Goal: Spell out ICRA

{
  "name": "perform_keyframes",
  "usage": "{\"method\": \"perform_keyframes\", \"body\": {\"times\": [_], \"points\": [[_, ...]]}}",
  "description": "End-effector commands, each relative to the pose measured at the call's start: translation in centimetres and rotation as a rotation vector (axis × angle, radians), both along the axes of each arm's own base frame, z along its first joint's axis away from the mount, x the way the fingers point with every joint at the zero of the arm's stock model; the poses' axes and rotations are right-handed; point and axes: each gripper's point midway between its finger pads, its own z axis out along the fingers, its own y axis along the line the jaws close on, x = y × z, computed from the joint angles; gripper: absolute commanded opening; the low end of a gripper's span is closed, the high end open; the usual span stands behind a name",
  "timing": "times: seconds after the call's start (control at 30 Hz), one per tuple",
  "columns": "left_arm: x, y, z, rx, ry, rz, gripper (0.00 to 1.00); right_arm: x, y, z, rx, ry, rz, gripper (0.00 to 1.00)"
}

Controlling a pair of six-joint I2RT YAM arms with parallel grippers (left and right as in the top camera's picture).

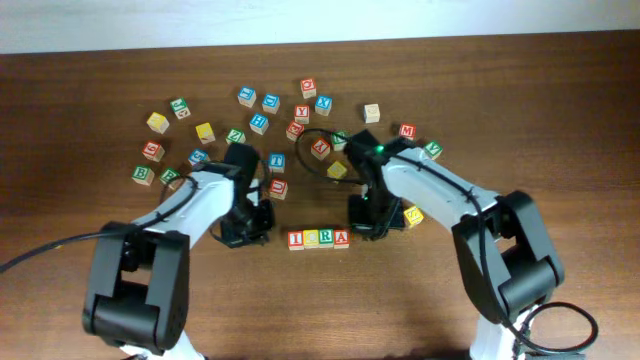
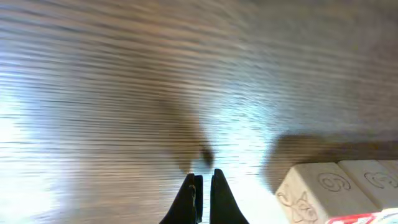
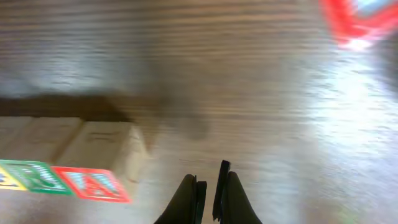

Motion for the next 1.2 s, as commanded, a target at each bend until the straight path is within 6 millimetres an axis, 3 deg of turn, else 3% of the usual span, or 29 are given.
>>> {"method": "perform_keyframes", "body": {"times": [0.0, 0.17, 0.27, 0.3, 0.47, 0.57, 0.7, 0.87, 1.17], "points": [[1.7, 2.8, 3.7, 0.016, -0.121, 0.053, 0.0, -0.9, -1.3, 1.7, -0.017, 0.037, 0.042, 0.04], [1.3, 7.1, 5.1, 0.051, -0.112, 0.194, 0.0, -4.4, -1.6, 5.7, -0.064, 0.023, 0.16, 0.04], [0.5, 9.5, 5.0, 0.058, -0.069, 0.28, 0.0, -5.8, -0.5, 7.2, -0.05, -0.044, 0.183, 0.04], [0.6, 10.0, 5.1, 0.036, -0.068, 0.31, 0.0, -5.5, 1.0, 7.3, -0.019, -0.11, 0.171, 0.04], [0.8, 10.3, 5.2, 0.007, -0.071, 0.337, 0.0, -5.7, 2.9, 4.0, -0.043, -0.179, 0.081, 0.04], [0.8, 10.3, 5.2, 0.007, -0.07, 0.337, 0.0, -6.5, 2.6, 2.3, -0.044, -0.167, 0.087, 0.04], [0.8, 10.3, 5.2, 0.007, -0.07, 0.337, 0.0, -6.1, 2.9, 0.2, -0.011, -0.207, 0.084, 0.04], [0.8, 10.3, 5.2, 0.007, -0.071, 0.337, 0.01, -4.4, 4.3, 0.1, 0.045, -0.283, 0.077, 0.04], [0.8, 10.3, 5.2, 0.006, -0.072, 0.337, 0.01, -4.0, 4.8, -1.6, 0.042, -0.274, 0.077, 0.04]]}}
